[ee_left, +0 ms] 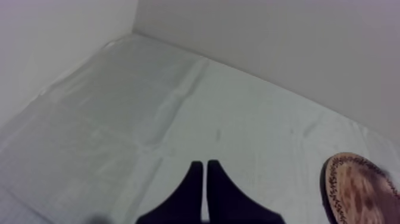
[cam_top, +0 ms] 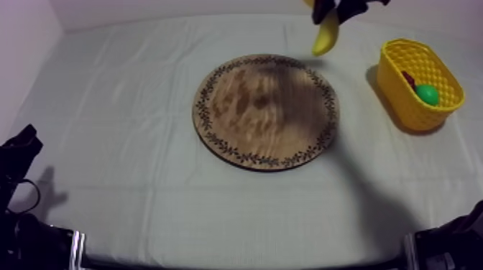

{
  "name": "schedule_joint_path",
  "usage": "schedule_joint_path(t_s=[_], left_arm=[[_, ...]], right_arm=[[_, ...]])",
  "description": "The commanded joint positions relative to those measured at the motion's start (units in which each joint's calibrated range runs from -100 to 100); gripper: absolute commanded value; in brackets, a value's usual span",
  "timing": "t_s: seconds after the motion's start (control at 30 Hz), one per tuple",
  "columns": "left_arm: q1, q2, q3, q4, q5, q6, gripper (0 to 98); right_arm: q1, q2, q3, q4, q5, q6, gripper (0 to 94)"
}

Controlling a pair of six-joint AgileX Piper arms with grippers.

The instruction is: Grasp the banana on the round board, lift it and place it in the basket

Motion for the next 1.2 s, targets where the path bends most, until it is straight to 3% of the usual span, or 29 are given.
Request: schedule_joint_path(t_s=[0.0,0.67,1.17], left_arm=[[0.0,0.0,0.0,-0.01,0.0,0.0,0.1],[0.0,0.0,0.0,-0.01,0.0,0.0,0.1],[0.0,0.0,0.0,-0.01,0.0,0.0,0.1]], right_arm=[[2.3,-1.1,1.8,0.4,-0.2,2.4,27.6],[19.0,-4.9,10.9,6.5,-2.2,16.9,26.9],[25.5,-4.4,11.9,10.1,-5.9,21.8,27.0]])
